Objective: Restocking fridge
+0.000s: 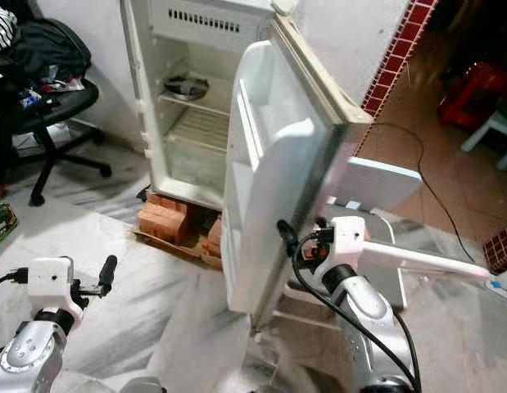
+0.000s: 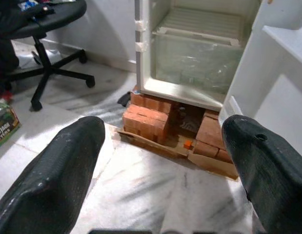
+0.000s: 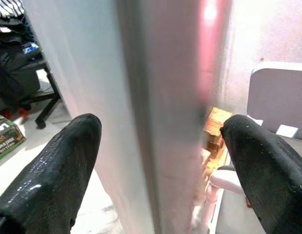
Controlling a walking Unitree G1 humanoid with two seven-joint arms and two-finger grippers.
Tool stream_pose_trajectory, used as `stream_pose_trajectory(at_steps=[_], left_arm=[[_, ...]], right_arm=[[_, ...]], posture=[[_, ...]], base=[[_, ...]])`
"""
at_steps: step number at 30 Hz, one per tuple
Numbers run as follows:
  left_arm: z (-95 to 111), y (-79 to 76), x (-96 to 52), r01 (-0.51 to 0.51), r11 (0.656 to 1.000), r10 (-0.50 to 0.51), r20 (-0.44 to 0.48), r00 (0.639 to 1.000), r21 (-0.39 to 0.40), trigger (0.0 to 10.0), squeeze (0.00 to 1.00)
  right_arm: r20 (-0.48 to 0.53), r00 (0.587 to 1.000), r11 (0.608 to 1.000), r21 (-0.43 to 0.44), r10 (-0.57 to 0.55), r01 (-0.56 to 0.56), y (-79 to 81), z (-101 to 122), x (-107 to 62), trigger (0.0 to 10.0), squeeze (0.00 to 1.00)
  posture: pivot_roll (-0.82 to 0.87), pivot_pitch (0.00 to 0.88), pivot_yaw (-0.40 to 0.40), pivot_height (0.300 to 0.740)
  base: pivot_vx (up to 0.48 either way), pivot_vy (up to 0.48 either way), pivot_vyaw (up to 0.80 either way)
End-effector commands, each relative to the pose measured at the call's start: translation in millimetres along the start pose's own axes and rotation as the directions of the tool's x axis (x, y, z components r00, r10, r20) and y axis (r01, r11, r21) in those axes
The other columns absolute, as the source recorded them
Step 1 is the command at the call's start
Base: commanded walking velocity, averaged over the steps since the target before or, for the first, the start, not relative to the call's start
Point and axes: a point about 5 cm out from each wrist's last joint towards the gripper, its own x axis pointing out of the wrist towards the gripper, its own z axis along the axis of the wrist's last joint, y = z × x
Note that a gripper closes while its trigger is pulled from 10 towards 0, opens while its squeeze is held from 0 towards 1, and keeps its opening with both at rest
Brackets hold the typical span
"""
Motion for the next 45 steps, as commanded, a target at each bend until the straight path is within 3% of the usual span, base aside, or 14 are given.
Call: stream_pose_trajectory(at_steps=[1,11,15,17,18,19,20,21,24,33,36,37,39,45], left_arm=[[-3.5,1.7,-2.5,-0.008,1.000,0.007,-0.022,1.000,-0.031,10.0,0.00],[-11.4,5.3,-7.2,-0.050,0.998,0.047,-0.063,0.997,-0.045,10.0,0.00],[-10.8,4.7,-6.5,-0.048,0.998,0.045,-0.068,0.997,-0.051,10.0,0.00],[-10.7,3.8,-6.0,-0.040,0.998,0.037,-0.071,0.997,-0.049,10.0,0.00],[-10.6,3.7,-5.7,-0.037,0.998,0.033,-0.069,0.997,-0.047,10.0,0.00],[-10.4,4.0,-5.5,-0.035,0.998,0.032,-0.068,0.997,-0.045,10.0,0.00],[-9.8,4.6,-5.4,-0.035,0.998,0.032,-0.066,0.997,-0.044,10.0,0.00],[-9.5,4.7,-5.4,-0.035,0.998,0.032,-0.066,0.997,-0.045,10.0,0.00],[-9.7,4.7,-5.3,-0.033,0.998,0.031,-0.066,0.997,-0.044,10.0,0.00],[-10.9,0.4,-2.2,-0.002,1.000,0.000,-0.075,0.997,-0.028,10.0,0.00],[-9.9,-0.5,0.6,0.015,1.000,-0.016,-0.076,0.997,-0.003,10.0,0.00],[-8.5,-0.9,2.0,0.025,1.000,-0.024,-0.069,0.997,0.014,10.0,0.00],[-7.1,-0.7,2.9,0.025,1.000,-0.024,-0.063,0.998,0.018,10.0,0.00],[-1.8,-0.4,6.6,0.008,0.999,-0.007,-0.037,0.999,0.033,10.0,0.00]], right_arm=[[0.020,1.000,1.000,0.002,-0.023,0.023,-8.8,7.9,8.1,10.0,0.00],[0.079,0.985,0.987,-0.035,-0.154,0.157,-29.5,31.2,40.4,10.0,0.00],[0.093,0.988,0.993,-0.003,-0.120,0.121,-19.8,36.6,53.5,10.0,0.00],[0.106,0.993,0.994,0.091,0.052,-0.061,7.0,43.8,62.1,10.0,0.00],[0.131,0.962,0.941,0.215,0.239,-0.263,33.5,51.4,59.6,10.0,0.00],[0.208,0.839,0.764,0.345,0.504,-0.545,70.9,67.4,45.1,10.0,0.00],[0.350,0.415,0.292,0.353,0.840,-0.889,123.6,97.7,-6.9,10.0,0.00],[0.390,0.221,0.098,0.311,0.894,-0.945,135.6,108.6,-35.1,10.0,0.00],[0.392,0.164,0.041,0.305,0.905,-0.951,137.3,111.0,-47.8,10.0,0.00],[0.211,0.482,0.392,0.359,0.850,-0.847,88.9,79.2,-20.2,10.0,0.00],[0.110,0.660,0.585,0.374,0.743,-0.720,76.4,66.4,-2.0,10.0,0.00],[0.022,0.767,0.720,0.326,0.642,-0.613,65.6,53.4,8.2,10.0,0.00],[-0.061,0.849,0.835,0.233,0.525,-0.499,52.6,39.5,16.2,10.0,0.00],[-0.130,0.956,0.965,0.041,0.263,-0.260,28.0,20.1,27.6,10.0,0.00]], posture=[[0.17,0.000,-0.084,0.740],[0.20,0.000,-0.091,0.740],[0.20,0.000,-0.087,0.740],[0.20,0.000,-0.087,0.740],[0.21,0.000,-0.086,0.740],[0.21,0.000,-0.085,0.740],[0.21,0.000,-0.085,0.740],[0.21,0.000,-0.085,0.740],[0.21,0.000,-0.093,0.740],[0.19,0.000,-0.079,0.740],[0.19,0.000,-0.072,0.740],[0.19,0.000,-0.072,0.740],[0.19,0.000,-0.066,0.740],[0.18,0.000,-0.062,0.740]], base=[[0.000,0.000,0.00],[0.000,0.000,0.00],[0.000,0.000,0.00],[0.000,0.000,0.00],[0.000,0.000,0.00],[0.000,0.000,0.00],[0.000,0.000,0.00],[0.000,0.000,0.00],[0.000,0.000,0.00],[0.000,0.000,0.00],[0.000,0.000,0.00],[0.000,0.000,0.00],[0.000,0.000,0.00],[0.000,0.000,0.00]])
